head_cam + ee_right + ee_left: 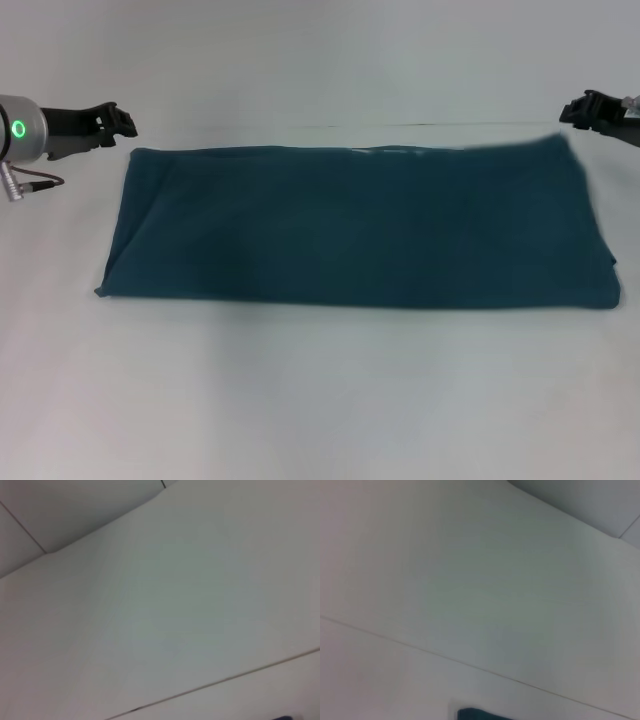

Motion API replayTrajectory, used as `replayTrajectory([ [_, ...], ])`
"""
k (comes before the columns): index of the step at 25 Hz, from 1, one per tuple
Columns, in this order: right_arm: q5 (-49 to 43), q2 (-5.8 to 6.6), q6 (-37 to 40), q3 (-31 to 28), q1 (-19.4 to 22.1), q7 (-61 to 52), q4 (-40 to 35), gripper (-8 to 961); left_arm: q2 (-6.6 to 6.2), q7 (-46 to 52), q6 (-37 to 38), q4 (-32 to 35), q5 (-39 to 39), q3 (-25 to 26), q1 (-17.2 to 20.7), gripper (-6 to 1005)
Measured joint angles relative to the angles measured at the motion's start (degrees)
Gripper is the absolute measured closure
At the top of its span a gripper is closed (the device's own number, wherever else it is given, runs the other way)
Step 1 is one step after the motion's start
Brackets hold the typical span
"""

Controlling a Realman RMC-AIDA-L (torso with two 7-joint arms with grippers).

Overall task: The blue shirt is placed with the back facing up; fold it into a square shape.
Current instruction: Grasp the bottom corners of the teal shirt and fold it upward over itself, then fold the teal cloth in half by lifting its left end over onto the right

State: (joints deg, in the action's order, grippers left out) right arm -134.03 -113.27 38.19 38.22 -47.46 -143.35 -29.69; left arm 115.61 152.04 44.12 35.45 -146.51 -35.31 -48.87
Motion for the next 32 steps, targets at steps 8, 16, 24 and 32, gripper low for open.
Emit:
replayTrajectory([
  [8, 0.5, 3.47, 6.5, -0.3, 1.1, -2.1, 0.3, 621, 0.83, 0.1, 1.9, 2.7, 2.0, 0.3, 2.2, 575],
  [16, 19.5, 5.73, 33.4, -5.4, 11.7, 9.4, -2.7, 425, 0.56, -2.0, 15.3, 10.6, 17.7, 0.5, 12.1, 333],
  [24, 26.2, 6.09, 51.8, -8.6, 21.1, 14.1, -2.4, 219, 0.65, -2.7, 32.7, 11.6, 25.2, 9.2, 19.5, 331],
  [32, 26.3, 4.47, 55.8, -10.6, 23.1, 17.3, -1.5, 56, 1.07, -2.2, 37.2, 5.0, 25.5, 13.3, 22.3, 336],
])
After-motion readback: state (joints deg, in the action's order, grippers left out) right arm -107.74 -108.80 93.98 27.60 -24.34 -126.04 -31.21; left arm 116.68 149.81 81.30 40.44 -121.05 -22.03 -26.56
